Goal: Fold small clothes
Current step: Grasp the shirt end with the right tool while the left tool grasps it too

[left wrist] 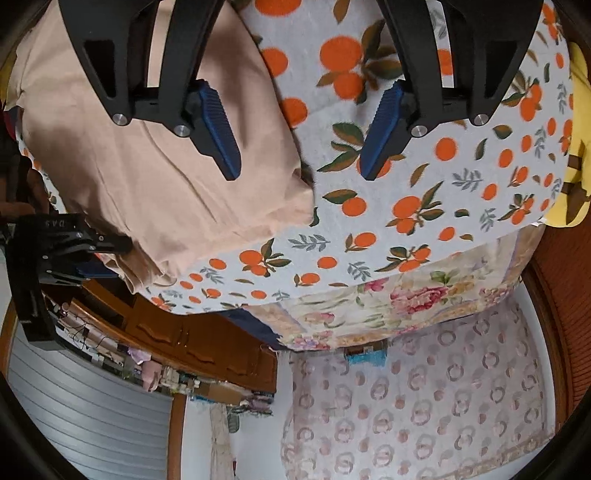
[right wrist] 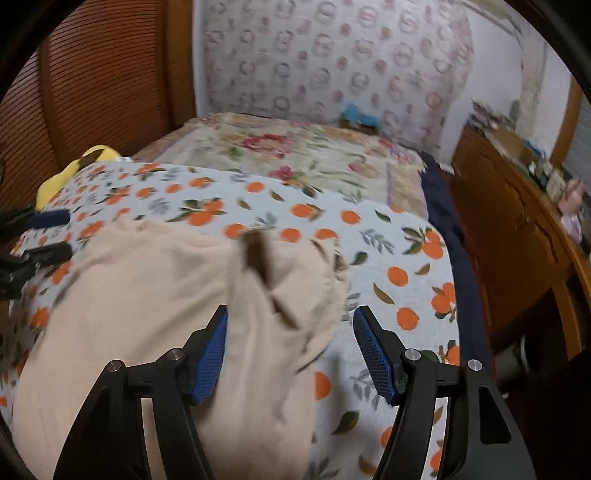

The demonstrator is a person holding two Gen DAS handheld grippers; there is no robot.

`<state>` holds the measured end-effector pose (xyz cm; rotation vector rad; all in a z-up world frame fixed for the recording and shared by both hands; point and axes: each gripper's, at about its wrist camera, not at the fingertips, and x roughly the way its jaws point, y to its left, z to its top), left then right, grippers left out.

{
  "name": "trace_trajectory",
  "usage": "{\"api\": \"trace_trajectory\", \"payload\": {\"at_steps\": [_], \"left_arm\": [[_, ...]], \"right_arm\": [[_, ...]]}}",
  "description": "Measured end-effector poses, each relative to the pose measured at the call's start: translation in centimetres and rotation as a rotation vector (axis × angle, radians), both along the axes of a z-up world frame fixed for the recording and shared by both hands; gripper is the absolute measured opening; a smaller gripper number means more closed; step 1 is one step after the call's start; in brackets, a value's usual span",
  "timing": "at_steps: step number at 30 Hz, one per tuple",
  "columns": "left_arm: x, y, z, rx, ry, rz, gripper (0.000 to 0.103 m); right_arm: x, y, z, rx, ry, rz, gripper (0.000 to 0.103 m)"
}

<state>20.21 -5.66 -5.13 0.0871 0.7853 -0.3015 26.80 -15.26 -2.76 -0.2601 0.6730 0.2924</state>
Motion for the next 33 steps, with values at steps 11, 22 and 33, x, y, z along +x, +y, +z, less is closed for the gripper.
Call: {"api": "trace_trajectory", "payload": {"at_steps": [11, 22, 33], "left_arm": [[2.4, -0.1, -2.3, -0.079, 0.123, -0.003, 0.052], [-0.4, -1.4, 1.6, -0.154, 0.064, -0.106, 0.004], [-11.5, -2.2, 17.9, -0.269, -0.262, -0.264, 0.004]], "right_arm": [[3.1, -2.2, -0.8, 0.121, 0.109, 0.046, 0.069], [-0.8, -2.0, 0.3, 0.159, 0.062, 0.146, 0.013], [-18.0, -6.2, 14.1, 0.192, -0.304, 0.209, 0.012]]}}
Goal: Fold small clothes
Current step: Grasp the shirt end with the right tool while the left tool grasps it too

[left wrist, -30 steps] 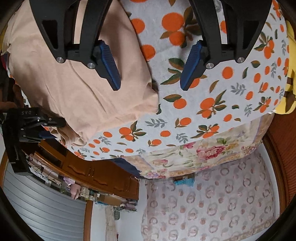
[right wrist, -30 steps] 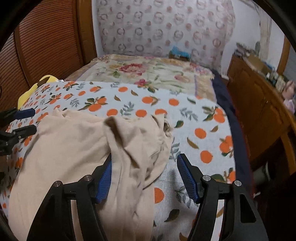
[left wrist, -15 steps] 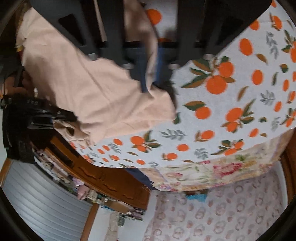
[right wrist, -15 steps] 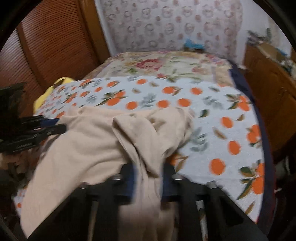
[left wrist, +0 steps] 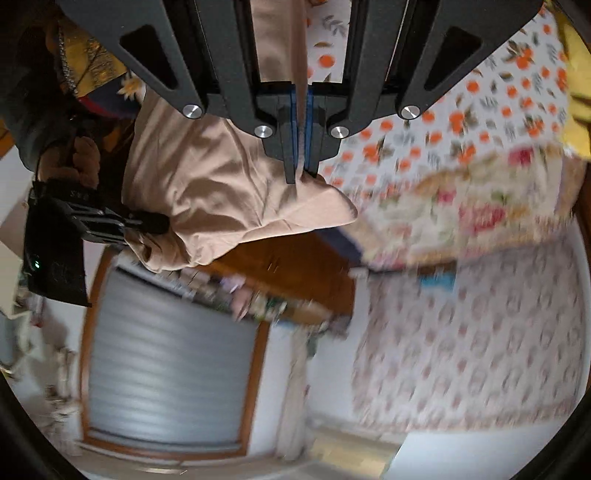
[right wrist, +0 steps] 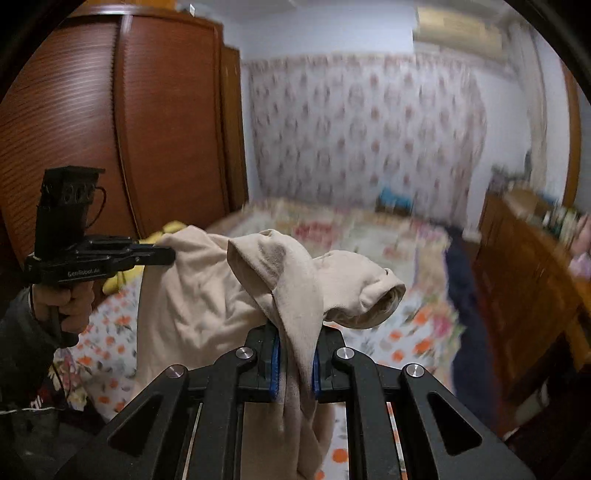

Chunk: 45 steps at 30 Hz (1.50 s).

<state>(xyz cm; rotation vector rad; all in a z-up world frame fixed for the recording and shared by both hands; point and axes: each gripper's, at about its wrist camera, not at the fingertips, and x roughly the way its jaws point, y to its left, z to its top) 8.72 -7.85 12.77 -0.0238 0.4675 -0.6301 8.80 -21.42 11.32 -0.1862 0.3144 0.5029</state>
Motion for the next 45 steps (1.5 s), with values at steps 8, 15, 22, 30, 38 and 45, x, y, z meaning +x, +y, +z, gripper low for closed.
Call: {"api": "trace_trajectory", "payload": {"at_steps": [8, 15, 22, 30, 38, 45], "left_arm": [[-7.3, 1.7, 9.6, -0.016, -0.206, 0.004, 0.004], [-9.4, 3.8, 11.5, -0.015, -0.247, 0.046, 0.004], [-10.4, 6.0, 12.3, -0.031, -0.287, 0.085, 0.004], [-4.7, 7.4, 9.0, 0.007, -0.24, 0.187, 0.004], [10.7, 8.5, -5.8, 0.084, 0.016, 0.312, 0.004], [17.4, 7.5, -11.9, 0.155, 0.117, 0.34, 0.004]], "right_arm": [[-10.5, 0.0, 9.4, -0.026, -0.233, 0.04, 0.012], [-14.1, 1.0, 11.4, -0.037, -0.291, 0.071, 0.012], [-13.4, -0.4, 10.2, -0.033, -0.293, 0.109, 0.012], [-7.1, 0.6, 8.0, -0.037, -0.236, 0.138, 0.012], [10.1, 1.6, -2.1, -0.03, 0.025, 0.115, 0.012], [22.0, 2.0, -7.7, -0.07, 0.179, 0.064, 0.012]]}}
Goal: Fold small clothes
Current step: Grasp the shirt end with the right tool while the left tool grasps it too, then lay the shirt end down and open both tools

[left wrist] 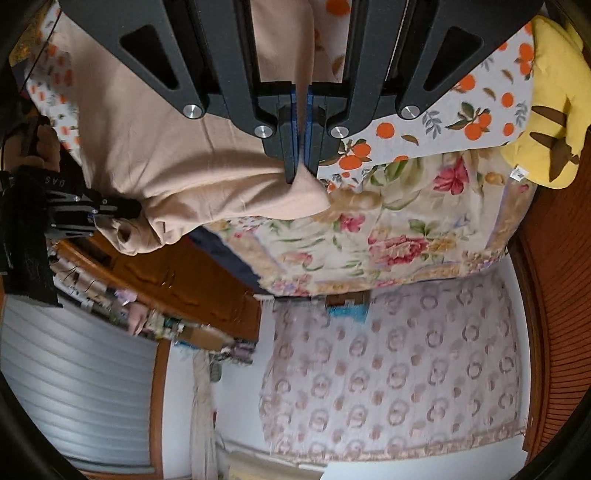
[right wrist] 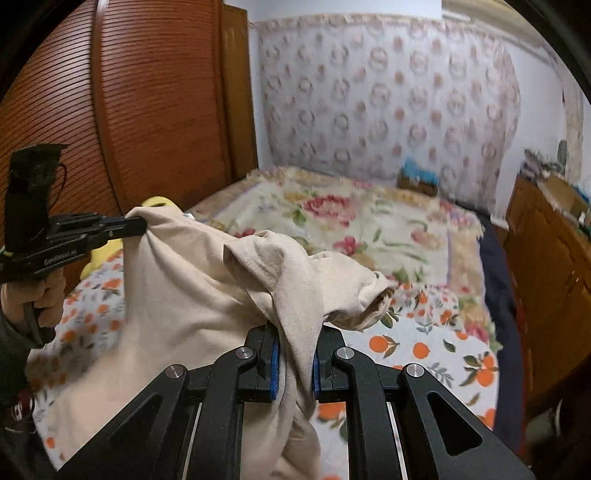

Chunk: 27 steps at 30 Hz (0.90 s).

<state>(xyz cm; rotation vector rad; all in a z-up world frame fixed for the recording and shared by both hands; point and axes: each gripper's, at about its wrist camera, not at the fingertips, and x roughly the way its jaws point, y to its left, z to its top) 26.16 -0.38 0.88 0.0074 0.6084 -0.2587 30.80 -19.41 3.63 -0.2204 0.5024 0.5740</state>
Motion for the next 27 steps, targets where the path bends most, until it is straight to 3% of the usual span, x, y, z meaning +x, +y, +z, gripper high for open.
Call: {"api": "trace_trajectory", "payload": {"at_steps": [7, 9, 12, 13, 16, 18, 19, 23, 27], "left_arm": [[2.3, -0.6, -1.6, 0.024, 0.026, 0.005, 0.004], [2.8, -0.5, -2.0, 0.023, 0.038, 0.012, 0.004], [3.6, -0.2, -2.7, 0.019, 0.074, 0.013, 0.006], [3.7, -0.1, -2.8, 0.019, 0.078, 0.01, 0.009], [2.9, 0.2, -2.5, 0.021, 0.064, 0.006, 0.042], [2.7, 0.5, -2.4, 0.021, 0.063, 0.006, 0.071], [2.1, 0.7, -2.2, 0.006, 0.066, -0.001, 0.077], [-0.2, 1.5, -1.6, 0.01, 0.055, -0.007, 0.079], [-3.6, 2.1, -1.0, 0.021, 0.045, -0.005, 0.079]], "right_arm": [[3.8, 0.1, -0.9, -0.037, 0.057, -0.029, 0.015], [5.3, 1.9, -1.0, -0.064, 0.067, -0.067, 0.031], [5.2, 2.7, -0.7, -0.062, 0.065, -0.144, 0.042], [4.8, 2.8, -0.6, -0.06, 0.054, -0.165, 0.042], [3.7, 2.7, 0.4, -0.042, 0.056, -0.176, 0.044], [2.5, 2.6, 1.1, -0.037, 0.05, -0.174, 0.044], [1.7, 2.5, 1.5, -0.035, 0.042, -0.174, 0.044], [-2.6, 1.2, 1.8, -0.008, 0.034, -0.171, 0.053], [-5.8, -0.3, 0.6, 0.01, 0.04, -0.162, 0.054]]}}
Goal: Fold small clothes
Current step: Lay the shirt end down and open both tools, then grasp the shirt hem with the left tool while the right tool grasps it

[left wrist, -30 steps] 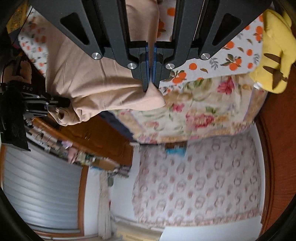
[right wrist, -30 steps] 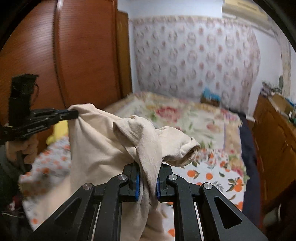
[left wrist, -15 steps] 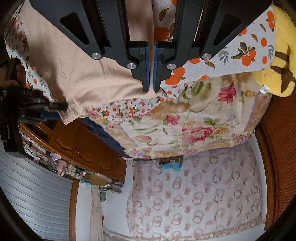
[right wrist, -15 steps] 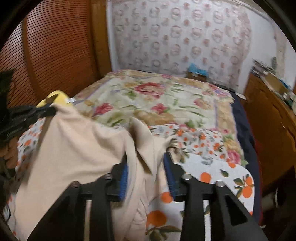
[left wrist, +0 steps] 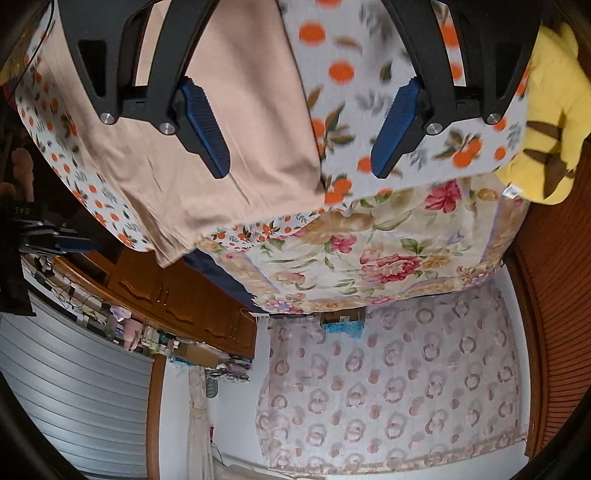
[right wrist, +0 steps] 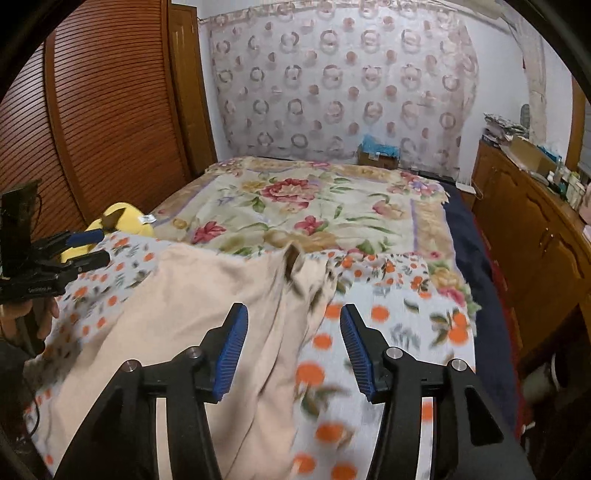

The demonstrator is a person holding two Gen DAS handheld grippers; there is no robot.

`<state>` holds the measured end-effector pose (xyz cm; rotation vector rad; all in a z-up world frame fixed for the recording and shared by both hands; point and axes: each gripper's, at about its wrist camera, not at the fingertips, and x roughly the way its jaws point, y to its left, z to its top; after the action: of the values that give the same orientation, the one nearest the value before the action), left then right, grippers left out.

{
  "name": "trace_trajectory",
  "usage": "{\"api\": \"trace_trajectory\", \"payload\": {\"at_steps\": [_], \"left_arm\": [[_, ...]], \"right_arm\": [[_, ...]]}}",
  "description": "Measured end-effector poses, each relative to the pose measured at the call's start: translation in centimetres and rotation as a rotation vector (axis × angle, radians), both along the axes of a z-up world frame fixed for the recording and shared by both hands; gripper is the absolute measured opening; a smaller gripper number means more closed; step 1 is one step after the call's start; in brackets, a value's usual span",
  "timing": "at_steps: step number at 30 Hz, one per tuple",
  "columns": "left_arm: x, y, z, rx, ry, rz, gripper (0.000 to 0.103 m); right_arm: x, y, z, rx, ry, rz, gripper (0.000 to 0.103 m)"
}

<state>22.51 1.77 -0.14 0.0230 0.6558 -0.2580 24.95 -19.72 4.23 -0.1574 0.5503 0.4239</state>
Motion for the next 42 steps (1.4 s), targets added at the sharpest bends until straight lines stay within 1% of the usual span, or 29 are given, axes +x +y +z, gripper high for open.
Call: {"api": "trace_trajectory", "payload": {"at_steps": [1, 3, 8, 12, 14, 17, 21, 23, 26, 29, 31, 33, 34, 36, 38, 39, 40, 42], "left_arm": [[-1.4, 0.2, 0.1, -0.002, 0.002, -0.003, 0.079], [-3.0, 0.6, 0.2, -0.005, 0.006, -0.004, 0.079], [-8.0, 1.0, -0.4, -0.002, 0.015, -0.006, 0.079], [-10.7, 1.0, -1.1, 0.002, 0.011, -0.01, 0.079], [-12.4, 0.9, -1.6, 0.005, 0.017, -0.014, 0.079], [-14.3, 1.1, -2.3, -0.001, 0.022, -0.006, 0.079], [-16.5, 1.5, -3.5, -0.042, 0.05, -0.005, 0.079], [-17.4, 1.5, -4.1, -0.054, 0.07, -0.013, 0.079], [-18.3, 0.9, -4.9, -0.053, 0.093, -0.026, 0.079], [-19.1, 0.7, -5.6, -0.051, 0.109, -0.034, 0.079], [-19.4, 0.7, -6.0, -0.063, 0.129, -0.04, 0.079], [-19.8, 0.8, -6.4, -0.082, 0.148, -0.047, 0.071], [-19.9, 0.8, -6.6, -0.088, 0.16, -0.055, 0.07], [-20.2, 0.6, -7.1, -0.08, 0.171, -0.061, 0.062], [-20.3, 0.5, -7.4, -0.086, 0.185, -0.065, 0.061], [-20.4, 0.5, -7.5, -0.095, 0.189, -0.068, 0.055], [-20.5, 0.5, -7.7, -0.102, 0.194, -0.073, 0.052], [-20.5, 0.4, -8.0, -0.109, 0.208, -0.08, 0.046]], "right_arm": [[-0.9, -0.2, -0.2, 0.0, 0.002, 0.007, 0.054], [-2.8, -0.5, -1.0, -0.001, 0.01, 0.021, 0.054], [-8.1, -1.2, -2.2, -0.028, 0.034, 0.039, 0.054], [-12.2, -1.7, -2.9, -0.015, 0.046, 0.041, 0.054], [-14.0, -1.8, -3.6, -0.005, 0.057, 0.048, 0.054], [-16.6, -1.5, -5.2, -0.024, 0.089, 0.084, 0.043], [-18.1, -1.6, -7.1, 0.01, 0.133, 0.079, 0.044], [-18.6, -1.8, -7.5, 0.003, 0.122, 0.056, 0.044], [-18.8, -2.5, -7.8, 0.025, 0.133, 0.026, 0.061], [-19.2, -2.8, -8.2, 0.025, 0.149, 0.027, 0.064], [-19.2, -2.6, -8.7, 0.027, 0.169, 0.026, 0.065], [-19.1, -2.2, -8.9, 0.019, 0.192, 0.021, 0.065], [-19.1, -2.1, -9.0, 0.013, 0.198, 0.022, 0.065], [-19.0, -1.0, -9.1, -0.009, 0.184, 0.019, 0.065], [-19.0, -0.6, -9.0, -0.015, 0.184, 0.023, 0.065], [-19.0, -0.4, -9.0, -0.017, 0.183, 0.025, 0.064], [-19.0, -0.2, -9.1, -0.021, 0.182, 0.033, 0.062], [-19.2, 0.2, -9.2, -0.041, 0.172, 0.054, 0.049]]}}
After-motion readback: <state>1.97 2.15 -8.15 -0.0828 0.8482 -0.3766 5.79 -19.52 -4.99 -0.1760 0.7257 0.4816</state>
